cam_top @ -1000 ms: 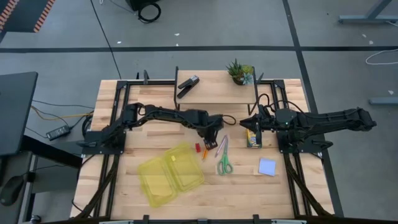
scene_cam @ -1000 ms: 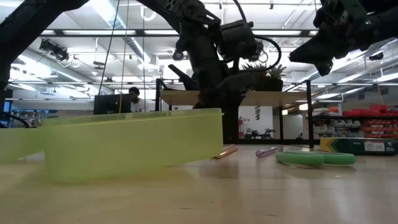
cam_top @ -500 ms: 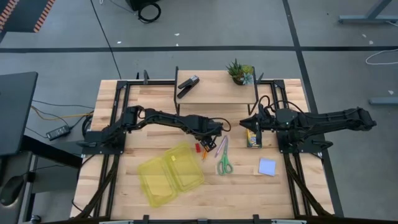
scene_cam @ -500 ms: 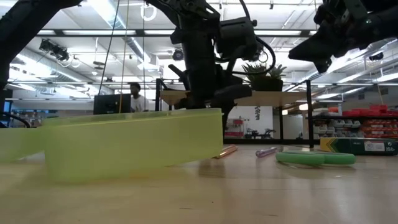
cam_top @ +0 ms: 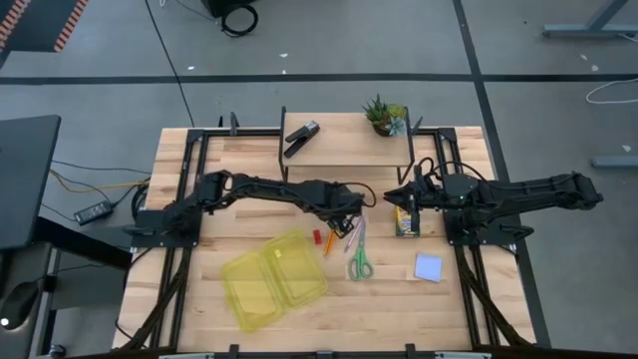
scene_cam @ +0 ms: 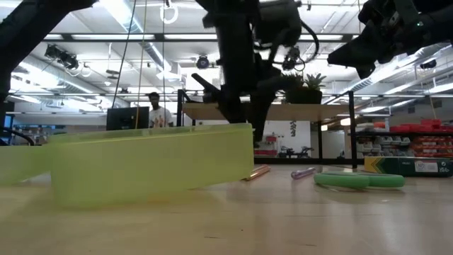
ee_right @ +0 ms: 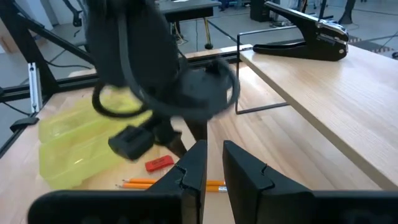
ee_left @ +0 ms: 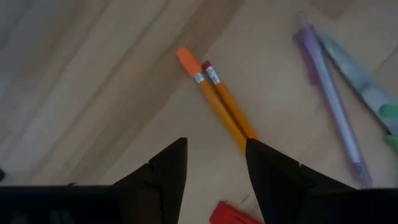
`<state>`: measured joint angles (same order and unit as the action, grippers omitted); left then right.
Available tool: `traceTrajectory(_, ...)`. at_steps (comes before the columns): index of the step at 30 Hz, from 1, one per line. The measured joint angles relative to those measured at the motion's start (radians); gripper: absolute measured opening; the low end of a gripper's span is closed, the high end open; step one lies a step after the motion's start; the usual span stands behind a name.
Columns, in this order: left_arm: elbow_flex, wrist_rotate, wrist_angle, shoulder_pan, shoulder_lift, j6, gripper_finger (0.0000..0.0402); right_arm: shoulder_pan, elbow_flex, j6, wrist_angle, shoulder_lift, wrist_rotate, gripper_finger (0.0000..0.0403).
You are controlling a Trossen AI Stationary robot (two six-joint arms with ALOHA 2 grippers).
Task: Pack school essentials
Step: Put the left orange pencil into the supply box
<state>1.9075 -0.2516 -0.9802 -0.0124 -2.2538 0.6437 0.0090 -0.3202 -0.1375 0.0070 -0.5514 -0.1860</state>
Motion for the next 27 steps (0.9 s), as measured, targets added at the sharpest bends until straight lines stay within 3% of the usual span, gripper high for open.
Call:
traceTrajectory(7,0.099,0.004,-0.071,-0.024,-0.101,-0.038,0.0172,0.000,0.000,-0.001,0.000,0.000,0.000,0.0060)
traceTrajectory(27,0.098,0.009,-0.067,-0.018,-0.134,0.013,0.0172,0.000,0.000,-0.026,-0.021,0.000,0.008,0.0060)
